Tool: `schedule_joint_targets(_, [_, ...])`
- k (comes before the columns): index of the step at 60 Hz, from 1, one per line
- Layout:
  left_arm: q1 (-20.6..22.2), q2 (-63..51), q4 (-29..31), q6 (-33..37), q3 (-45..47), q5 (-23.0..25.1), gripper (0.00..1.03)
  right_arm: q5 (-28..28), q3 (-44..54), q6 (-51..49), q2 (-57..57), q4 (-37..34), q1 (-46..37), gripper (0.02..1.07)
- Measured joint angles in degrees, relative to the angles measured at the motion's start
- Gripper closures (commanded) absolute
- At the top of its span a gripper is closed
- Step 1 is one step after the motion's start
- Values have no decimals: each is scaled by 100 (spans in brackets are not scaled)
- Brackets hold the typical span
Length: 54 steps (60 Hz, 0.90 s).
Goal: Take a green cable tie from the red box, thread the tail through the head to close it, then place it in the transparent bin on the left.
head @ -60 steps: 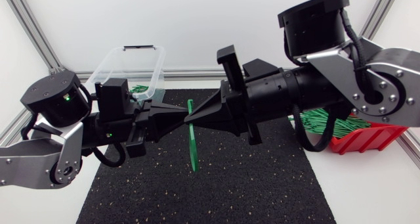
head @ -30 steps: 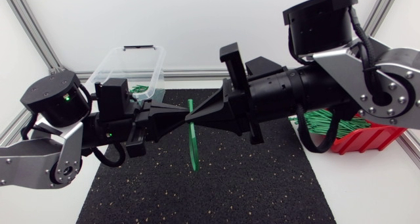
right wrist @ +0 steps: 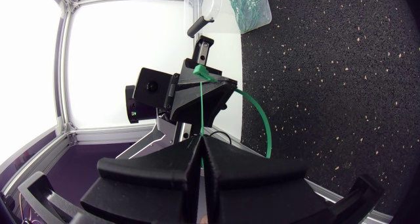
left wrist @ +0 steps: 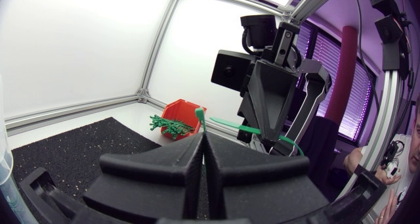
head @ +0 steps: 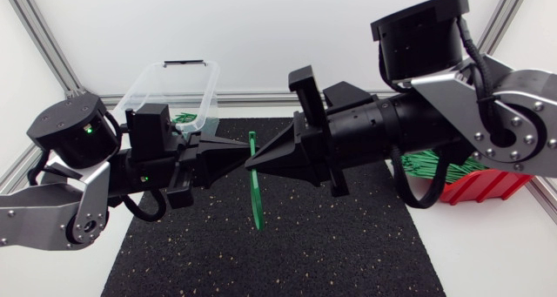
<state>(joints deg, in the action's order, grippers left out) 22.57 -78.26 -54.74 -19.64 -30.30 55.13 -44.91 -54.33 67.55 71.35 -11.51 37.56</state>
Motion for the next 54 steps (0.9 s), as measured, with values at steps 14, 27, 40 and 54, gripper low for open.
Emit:
schedule_joint_targets(14, [2, 0, 0, 0, 0, 0, 100, 17, 15, 0, -2, 22, 0, 102])
schedule_joint_targets(27, [50, 0, 0, 0, 0, 0, 100, 68, 20, 2, -42, 107, 0, 102])
schedule_joint_targets(40, [59, 0, 0, 2, 0, 0, 100, 90, 50, 20, -48, 127, 0, 102])
schedule_joint_targets(54, [59, 0, 0, 20, 0, 0, 100, 129, 61, 20, -63, 131, 0, 102])
